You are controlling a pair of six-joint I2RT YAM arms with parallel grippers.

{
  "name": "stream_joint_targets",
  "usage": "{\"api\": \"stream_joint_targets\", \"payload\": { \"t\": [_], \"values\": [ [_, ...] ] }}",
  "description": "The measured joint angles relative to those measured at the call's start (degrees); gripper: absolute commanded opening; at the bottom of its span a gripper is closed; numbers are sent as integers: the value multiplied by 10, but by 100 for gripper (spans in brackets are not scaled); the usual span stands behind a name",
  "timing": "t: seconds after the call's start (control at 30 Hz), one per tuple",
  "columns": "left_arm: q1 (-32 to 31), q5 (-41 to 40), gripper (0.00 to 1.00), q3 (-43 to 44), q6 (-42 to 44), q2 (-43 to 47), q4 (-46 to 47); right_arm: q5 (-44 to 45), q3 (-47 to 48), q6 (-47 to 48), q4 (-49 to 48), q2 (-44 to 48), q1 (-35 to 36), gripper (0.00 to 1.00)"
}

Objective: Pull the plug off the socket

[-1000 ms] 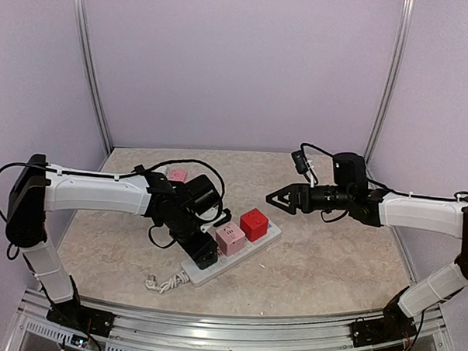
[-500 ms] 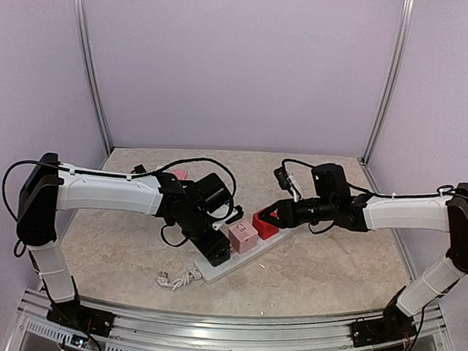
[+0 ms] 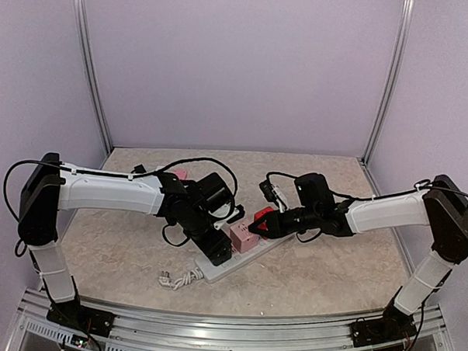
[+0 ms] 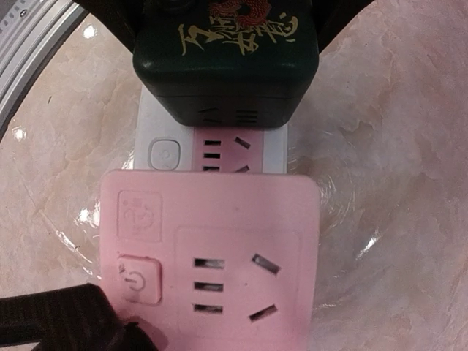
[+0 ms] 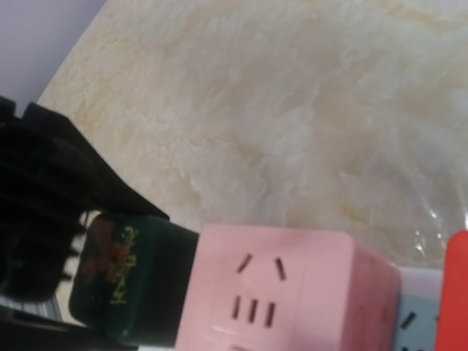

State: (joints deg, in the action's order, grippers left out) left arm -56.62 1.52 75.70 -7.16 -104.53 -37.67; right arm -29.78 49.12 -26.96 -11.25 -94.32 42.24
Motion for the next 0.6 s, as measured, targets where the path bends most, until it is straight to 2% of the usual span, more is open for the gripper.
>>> {"api": "stream_joint_targets", "payload": {
  "t": [0.3,0.6],
  "values": [
    [0,0,24,1,0,0,0,5,12,-2,-21,-28,4,16],
    [0,-2,18,1,2,1,0,14,15,3,-49,-44,4,14]
  ]
}}
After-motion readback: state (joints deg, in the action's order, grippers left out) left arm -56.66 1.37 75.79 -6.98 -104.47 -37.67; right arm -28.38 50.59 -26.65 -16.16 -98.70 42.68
